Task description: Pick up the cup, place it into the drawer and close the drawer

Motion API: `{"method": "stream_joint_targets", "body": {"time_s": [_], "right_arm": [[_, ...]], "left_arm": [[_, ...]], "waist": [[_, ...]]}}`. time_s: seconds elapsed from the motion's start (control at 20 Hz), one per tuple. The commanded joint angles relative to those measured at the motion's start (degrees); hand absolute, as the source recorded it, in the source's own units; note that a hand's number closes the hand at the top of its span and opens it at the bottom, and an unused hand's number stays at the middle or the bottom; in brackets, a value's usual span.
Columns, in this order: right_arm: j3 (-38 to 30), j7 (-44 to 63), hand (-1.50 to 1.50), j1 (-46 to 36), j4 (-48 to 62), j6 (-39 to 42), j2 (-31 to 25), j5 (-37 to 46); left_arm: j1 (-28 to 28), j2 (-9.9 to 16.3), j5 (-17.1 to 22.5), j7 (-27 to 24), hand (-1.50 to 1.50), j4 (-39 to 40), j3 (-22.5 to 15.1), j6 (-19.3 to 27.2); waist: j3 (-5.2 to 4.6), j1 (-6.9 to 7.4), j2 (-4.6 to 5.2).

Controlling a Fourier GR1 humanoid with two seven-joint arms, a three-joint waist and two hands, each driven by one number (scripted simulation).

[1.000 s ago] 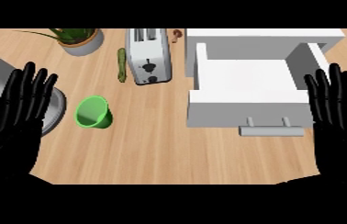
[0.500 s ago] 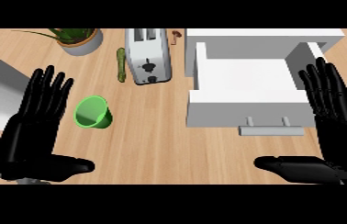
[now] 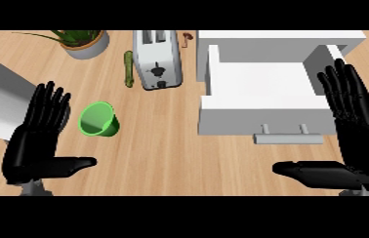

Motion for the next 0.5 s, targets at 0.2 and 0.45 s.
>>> {"method": "stream_joint_targets", "body": {"time_s": [0.2,0.45], "right_arm": [[0.75,-2.18,-1.50,3.40,-1.13,0.78,1.29,1.10],[-0.99,-2.72,-1.50,0.38,3.09,0.96,0.92,0.90]], "left_arm": [[-1.48,1.99,-4.71,-9.38,-1.50,14.92,3.74,0.06],[-6.84,4.33,-6.45,-13.60,-1.50,27.74,5.75,0.24]], "waist": [[0.00,-0.11,-0.02],[-0.01,-0.15,0.04]]}}
